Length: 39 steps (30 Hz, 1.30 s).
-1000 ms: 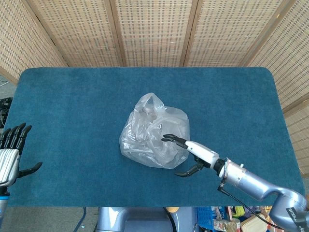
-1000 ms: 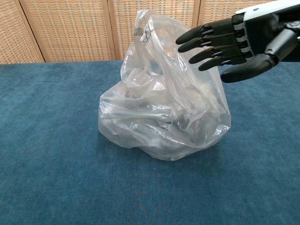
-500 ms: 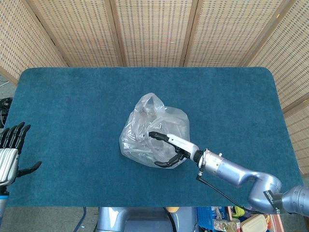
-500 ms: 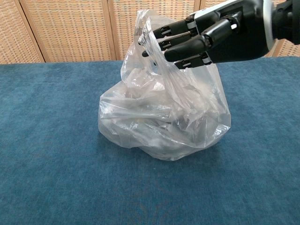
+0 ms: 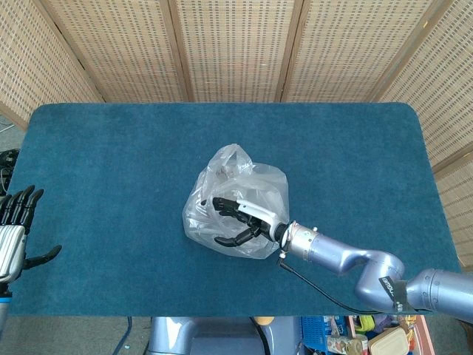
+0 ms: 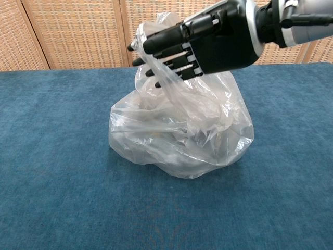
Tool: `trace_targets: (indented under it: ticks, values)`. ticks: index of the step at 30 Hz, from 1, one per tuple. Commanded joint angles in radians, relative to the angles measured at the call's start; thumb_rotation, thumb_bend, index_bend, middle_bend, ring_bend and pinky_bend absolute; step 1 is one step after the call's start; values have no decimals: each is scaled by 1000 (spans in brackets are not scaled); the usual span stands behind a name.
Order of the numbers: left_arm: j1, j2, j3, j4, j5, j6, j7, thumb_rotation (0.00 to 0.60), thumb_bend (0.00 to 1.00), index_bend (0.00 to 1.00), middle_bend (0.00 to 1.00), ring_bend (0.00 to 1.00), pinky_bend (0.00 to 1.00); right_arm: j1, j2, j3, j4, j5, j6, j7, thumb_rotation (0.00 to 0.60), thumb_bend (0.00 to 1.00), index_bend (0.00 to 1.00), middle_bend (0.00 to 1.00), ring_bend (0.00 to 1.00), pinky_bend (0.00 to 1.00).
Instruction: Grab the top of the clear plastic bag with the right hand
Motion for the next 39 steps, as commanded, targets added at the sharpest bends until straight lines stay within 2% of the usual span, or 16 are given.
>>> trace_targets:
  ticks: [1,4,8,12,17,20,23,26,32,35,39]
  values:
    - [0,2,-1,2,-2,0,-5,600,181,0,0,0,0,9,-24,15,17,29,-30,30,600,421,109,84,0,0]
    - [-2,3,-1,3,-2,-2,-8,600,179,0,0,0,0,7,-44,35,26,44,-47,70,600,407,124,138,16,8]
    - [-3,4,0,3,-3,-4,-9,600,181,0,0,0,0,-2,-77,82,40,67,-60,159,600,393,172,207,105,175]
    - [-3,5,-1,4,-6,-3,-12,600,181,0,0,0,0,-25,-103,141,50,65,-67,261,600,381,198,258,192,269]
    - [-5,7,-2,6,-9,-6,-16,600,180,0,0,0,0,-55,-119,201,64,33,-66,363,600,353,263,355,310,311]
    - [-5,8,-3,6,-12,-6,-19,600,181,0,0,0,0,-70,-118,220,69,13,-59,398,600,340,321,425,368,356]
    - [-7,9,-5,8,-18,-9,-22,600,180,0,0,0,0,-81,-101,230,69,-15,-59,417,600,334,398,502,430,398]
    - [-14,9,-9,11,-24,-19,-25,600,181,0,0,0,0,-85,-82,234,63,-30,-61,414,600,342,457,523,454,411]
    - [-104,25,-74,56,-27,-96,-60,600,180,0,0,0,0,-110,-8,226,16,-74,-54,407,600,357,483,526,459,416]
    - [-172,42,-109,96,8,-152,-103,600,175,0,0,0,0,-124,19,216,-2,-91,-41,416,600,360,483,526,459,415]
    - [-272,37,-136,204,121,-202,-165,600,171,0,0,0,0,-139,51,193,-17,-130,-16,438,600,359,482,526,458,415]
